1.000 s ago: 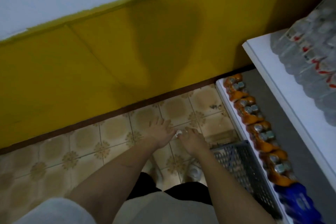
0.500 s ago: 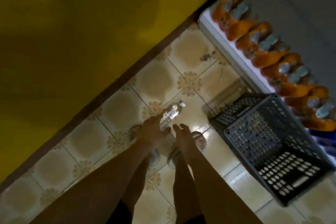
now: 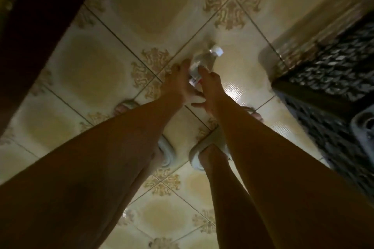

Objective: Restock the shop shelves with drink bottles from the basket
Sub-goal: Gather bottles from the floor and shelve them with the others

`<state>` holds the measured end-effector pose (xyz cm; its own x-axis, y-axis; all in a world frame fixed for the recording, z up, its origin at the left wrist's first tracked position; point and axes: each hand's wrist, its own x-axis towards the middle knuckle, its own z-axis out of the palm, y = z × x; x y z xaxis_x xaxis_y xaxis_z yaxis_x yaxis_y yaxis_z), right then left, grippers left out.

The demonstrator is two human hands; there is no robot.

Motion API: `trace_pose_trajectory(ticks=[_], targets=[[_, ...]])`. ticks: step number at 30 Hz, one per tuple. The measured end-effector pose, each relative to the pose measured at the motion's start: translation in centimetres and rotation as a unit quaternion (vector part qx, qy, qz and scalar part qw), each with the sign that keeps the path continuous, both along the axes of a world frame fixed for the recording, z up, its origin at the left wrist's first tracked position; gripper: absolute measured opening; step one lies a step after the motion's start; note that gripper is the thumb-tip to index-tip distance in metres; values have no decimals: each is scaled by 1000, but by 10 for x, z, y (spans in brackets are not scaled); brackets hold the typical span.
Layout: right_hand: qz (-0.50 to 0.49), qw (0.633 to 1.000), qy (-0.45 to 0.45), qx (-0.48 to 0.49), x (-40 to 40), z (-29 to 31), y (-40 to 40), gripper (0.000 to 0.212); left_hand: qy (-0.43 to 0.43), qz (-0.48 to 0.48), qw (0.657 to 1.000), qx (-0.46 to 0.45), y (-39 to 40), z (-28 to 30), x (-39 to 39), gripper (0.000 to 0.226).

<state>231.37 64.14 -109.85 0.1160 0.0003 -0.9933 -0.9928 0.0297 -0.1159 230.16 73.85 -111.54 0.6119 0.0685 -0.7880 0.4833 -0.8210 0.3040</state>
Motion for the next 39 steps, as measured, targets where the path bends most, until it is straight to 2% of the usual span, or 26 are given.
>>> trace_pose_trajectory(ticks=[2,6,9,12,14,18,23,28,33,39], targets=[[-10,1000,-5,3,0,-8,3,60,-8,-17,1000,10,1,-4,5,87],[-15,999,-15,34,-3,5,0,66,35,91,989,-115,20,14,12,80],[6,998,-47,39,3,39,-4,65,79,159,966,-188,33,49,17,71],[17,995,-77,57,16,88,-13,56,96,161,948,-257,36,100,31,51],[21,993,-89,68,24,123,-21,47,131,169,938,-273,34,136,42,50],[14,993,-77,88,33,197,-45,55,205,185,922,-271,31,199,72,54],[8,988,-98,121,30,269,-59,51,221,213,897,-317,21,275,104,66],[-24,979,-164,122,35,331,-71,59,201,122,904,-357,-6,346,138,81],[-80,955,-276,74,68,393,-117,50,164,35,909,-382,-59,415,186,54],[-150,904,-399,-46,100,468,-191,53,91,-64,905,-411,-148,497,234,44]])
